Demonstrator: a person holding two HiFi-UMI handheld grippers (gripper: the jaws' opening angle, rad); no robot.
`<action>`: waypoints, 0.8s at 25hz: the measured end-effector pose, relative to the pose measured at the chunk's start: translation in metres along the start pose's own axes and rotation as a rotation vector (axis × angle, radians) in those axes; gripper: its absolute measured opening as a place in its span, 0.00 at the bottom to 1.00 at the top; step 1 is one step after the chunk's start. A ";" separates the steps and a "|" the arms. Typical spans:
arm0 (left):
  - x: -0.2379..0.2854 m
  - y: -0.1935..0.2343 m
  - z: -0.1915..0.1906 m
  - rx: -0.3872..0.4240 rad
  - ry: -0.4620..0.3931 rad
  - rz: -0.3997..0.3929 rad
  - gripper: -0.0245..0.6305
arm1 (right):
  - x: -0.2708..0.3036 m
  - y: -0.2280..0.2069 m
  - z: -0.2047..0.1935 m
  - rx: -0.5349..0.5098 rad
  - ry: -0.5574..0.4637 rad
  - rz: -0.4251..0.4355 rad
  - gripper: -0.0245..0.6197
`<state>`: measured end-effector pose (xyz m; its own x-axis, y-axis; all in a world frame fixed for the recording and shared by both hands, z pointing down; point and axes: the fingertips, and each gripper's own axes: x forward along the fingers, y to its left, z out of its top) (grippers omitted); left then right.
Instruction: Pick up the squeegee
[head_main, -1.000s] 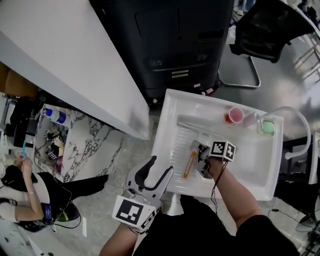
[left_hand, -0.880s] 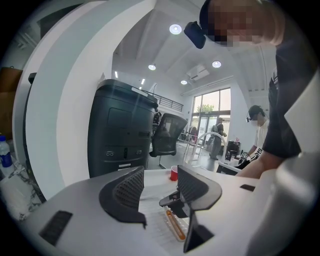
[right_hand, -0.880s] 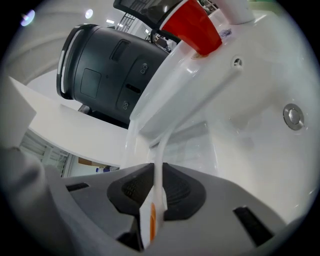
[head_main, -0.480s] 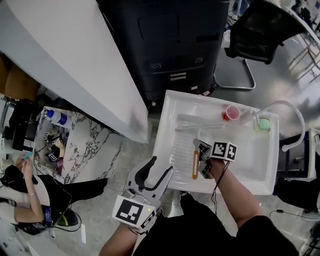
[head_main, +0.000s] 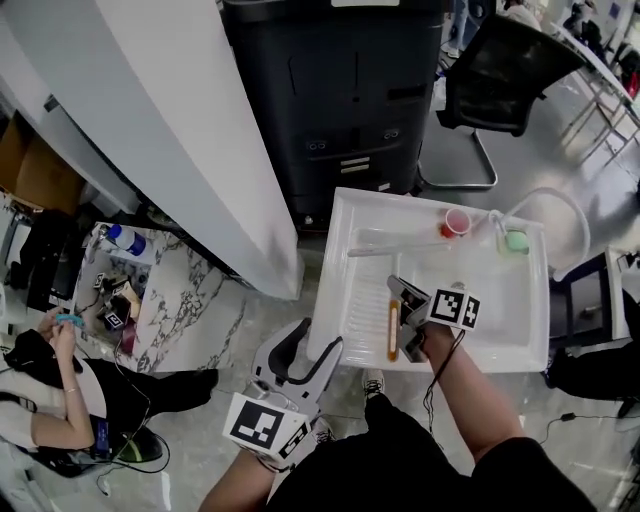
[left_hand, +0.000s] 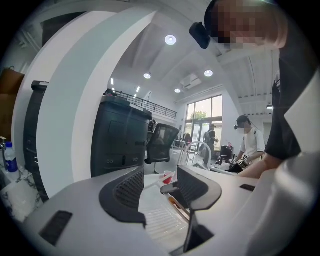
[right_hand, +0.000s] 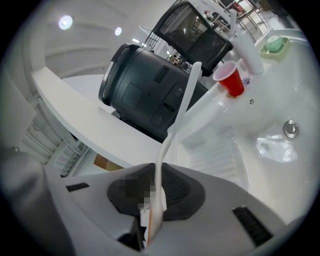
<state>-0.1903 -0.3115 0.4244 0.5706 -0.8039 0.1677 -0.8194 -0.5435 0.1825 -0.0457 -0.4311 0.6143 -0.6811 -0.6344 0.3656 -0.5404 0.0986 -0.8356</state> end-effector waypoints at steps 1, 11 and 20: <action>-0.007 -0.001 0.002 0.002 -0.007 -0.004 0.38 | -0.005 0.010 0.000 -0.002 -0.019 0.018 0.12; -0.078 -0.011 0.019 0.020 -0.070 -0.057 0.38 | -0.070 0.118 -0.016 -0.115 -0.184 0.140 0.12; -0.142 -0.027 0.025 0.039 -0.099 -0.137 0.38 | -0.144 0.220 -0.059 -0.310 -0.318 0.253 0.12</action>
<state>-0.2509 -0.1889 0.3714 0.6707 -0.7402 0.0471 -0.7366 -0.6573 0.1594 -0.0955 -0.2728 0.4017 -0.6514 -0.7586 -0.0159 -0.5320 0.4715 -0.7034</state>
